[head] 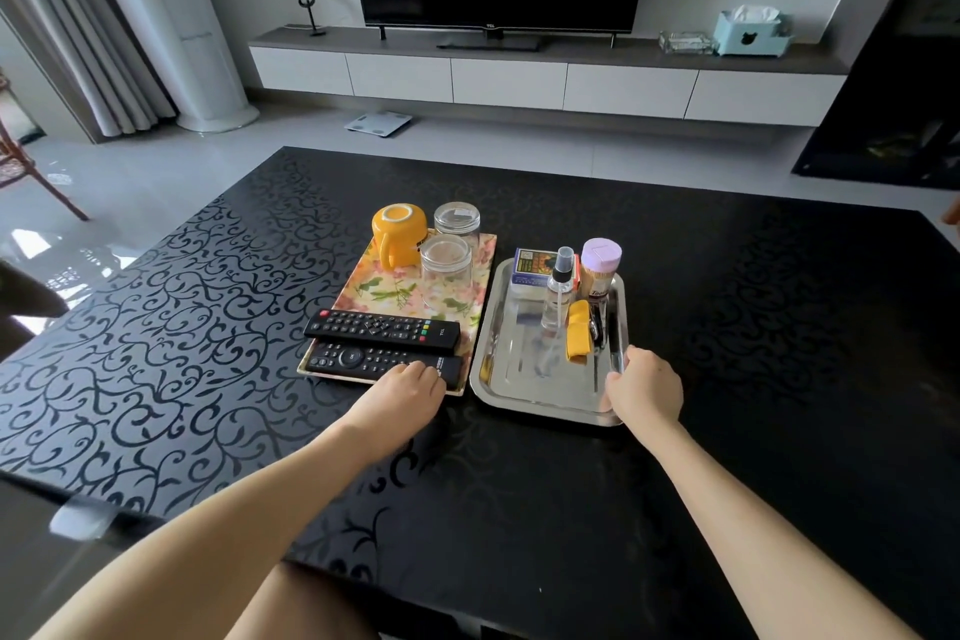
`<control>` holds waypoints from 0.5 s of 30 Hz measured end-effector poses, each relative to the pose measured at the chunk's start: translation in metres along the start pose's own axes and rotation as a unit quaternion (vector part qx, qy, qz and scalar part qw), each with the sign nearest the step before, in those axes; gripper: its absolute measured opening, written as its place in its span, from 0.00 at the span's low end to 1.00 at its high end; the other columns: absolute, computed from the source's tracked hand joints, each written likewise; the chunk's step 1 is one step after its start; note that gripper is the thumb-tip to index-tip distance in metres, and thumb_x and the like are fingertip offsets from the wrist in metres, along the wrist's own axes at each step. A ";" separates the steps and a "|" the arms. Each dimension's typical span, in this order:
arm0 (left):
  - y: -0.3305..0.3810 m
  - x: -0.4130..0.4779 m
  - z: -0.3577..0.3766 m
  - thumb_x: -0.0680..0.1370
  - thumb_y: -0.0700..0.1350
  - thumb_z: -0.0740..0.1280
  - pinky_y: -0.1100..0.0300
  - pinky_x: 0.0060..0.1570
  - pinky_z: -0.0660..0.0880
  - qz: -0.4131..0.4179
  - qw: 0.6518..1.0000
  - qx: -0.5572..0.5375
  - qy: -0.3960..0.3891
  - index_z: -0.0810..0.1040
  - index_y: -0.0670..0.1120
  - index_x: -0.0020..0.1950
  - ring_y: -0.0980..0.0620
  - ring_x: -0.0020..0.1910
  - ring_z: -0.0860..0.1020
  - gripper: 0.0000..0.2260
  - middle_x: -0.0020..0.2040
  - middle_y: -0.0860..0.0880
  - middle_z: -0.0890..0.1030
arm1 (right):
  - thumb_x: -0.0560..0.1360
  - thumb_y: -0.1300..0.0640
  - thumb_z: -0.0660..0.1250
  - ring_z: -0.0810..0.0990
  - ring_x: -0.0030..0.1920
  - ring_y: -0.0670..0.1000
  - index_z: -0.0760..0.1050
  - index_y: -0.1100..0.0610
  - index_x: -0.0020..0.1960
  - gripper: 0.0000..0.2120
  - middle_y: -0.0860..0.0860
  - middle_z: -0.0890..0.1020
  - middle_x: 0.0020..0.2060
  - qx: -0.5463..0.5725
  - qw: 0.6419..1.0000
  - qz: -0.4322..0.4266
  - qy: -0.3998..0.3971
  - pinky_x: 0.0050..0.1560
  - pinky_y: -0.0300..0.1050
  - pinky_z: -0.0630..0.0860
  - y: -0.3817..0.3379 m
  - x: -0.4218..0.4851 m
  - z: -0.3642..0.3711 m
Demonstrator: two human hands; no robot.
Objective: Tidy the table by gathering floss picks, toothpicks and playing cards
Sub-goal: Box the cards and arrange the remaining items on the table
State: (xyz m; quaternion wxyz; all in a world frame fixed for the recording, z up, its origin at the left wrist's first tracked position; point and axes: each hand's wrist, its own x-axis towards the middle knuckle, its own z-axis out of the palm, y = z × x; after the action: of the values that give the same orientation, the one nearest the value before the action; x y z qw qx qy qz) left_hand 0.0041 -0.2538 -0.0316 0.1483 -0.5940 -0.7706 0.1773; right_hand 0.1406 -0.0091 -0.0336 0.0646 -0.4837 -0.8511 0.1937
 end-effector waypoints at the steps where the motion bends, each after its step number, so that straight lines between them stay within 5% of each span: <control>1: -0.002 -0.003 0.000 0.49 0.35 0.78 0.62 0.24 0.71 0.001 1.000 -0.003 -0.002 0.77 0.44 0.30 0.51 0.26 0.73 0.15 0.29 0.49 0.75 | 0.75 0.59 0.66 0.80 0.44 0.52 0.74 0.59 0.49 0.05 0.54 0.81 0.44 0.002 1.000 0.002 0.000 0.36 0.42 0.73 -0.001 -0.003 0.000; 15: -0.005 -0.012 0.001 0.47 0.36 0.79 0.63 0.24 0.71 -0.018 0.999 -0.029 -0.015 0.76 0.45 0.30 0.51 0.26 0.73 0.18 0.28 0.49 0.75 | 0.75 0.59 0.67 0.81 0.46 0.53 0.74 0.59 0.52 0.07 0.54 0.81 0.46 0.012 1.000 0.022 0.000 0.42 0.45 0.79 -0.007 -0.021 0.005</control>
State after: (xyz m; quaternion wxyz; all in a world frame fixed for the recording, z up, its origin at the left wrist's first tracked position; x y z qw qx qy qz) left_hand 0.0024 -0.2670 -0.0299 0.1228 -0.5811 -0.7883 0.1609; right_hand 0.1439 -0.0312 -0.0335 0.0662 -0.5018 -0.8376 0.2056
